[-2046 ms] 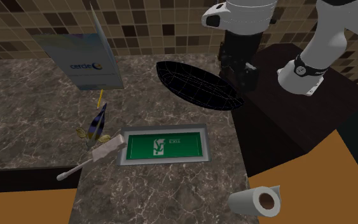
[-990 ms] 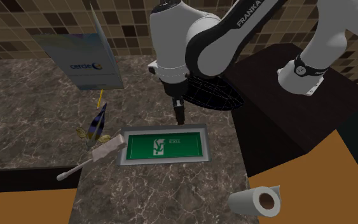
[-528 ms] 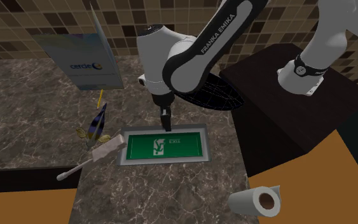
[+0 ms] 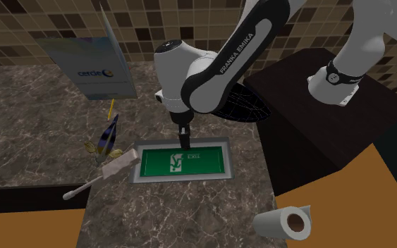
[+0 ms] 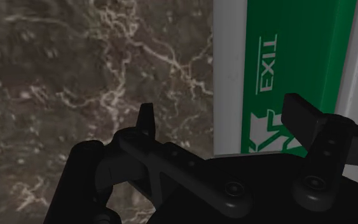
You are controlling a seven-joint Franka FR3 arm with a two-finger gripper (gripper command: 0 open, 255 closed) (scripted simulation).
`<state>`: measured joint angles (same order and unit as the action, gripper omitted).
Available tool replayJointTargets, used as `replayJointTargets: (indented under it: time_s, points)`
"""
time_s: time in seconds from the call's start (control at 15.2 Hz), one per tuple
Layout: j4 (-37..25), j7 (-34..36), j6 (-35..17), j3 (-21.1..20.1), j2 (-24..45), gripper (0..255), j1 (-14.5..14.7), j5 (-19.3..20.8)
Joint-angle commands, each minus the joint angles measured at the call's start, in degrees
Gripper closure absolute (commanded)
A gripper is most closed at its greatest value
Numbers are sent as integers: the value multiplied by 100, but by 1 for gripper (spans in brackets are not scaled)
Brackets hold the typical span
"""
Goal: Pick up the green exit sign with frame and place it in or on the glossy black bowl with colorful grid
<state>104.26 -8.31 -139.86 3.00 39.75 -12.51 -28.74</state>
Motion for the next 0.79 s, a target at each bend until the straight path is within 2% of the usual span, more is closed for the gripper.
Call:
replayJointTargets:
  time_s: [0.0, 0.26, 0.33, 0.73]
  points:
    - [-5, -1, -6, -2, 9, 0, 0, -2]
    - [-4, -1, -6, -2, 8, 0, 0, -2]
    - [-4, -1, -6, -2, 8, 255, 0, -2]
    - [-5, -1, -6, -2, 9, 255, 0, -2]
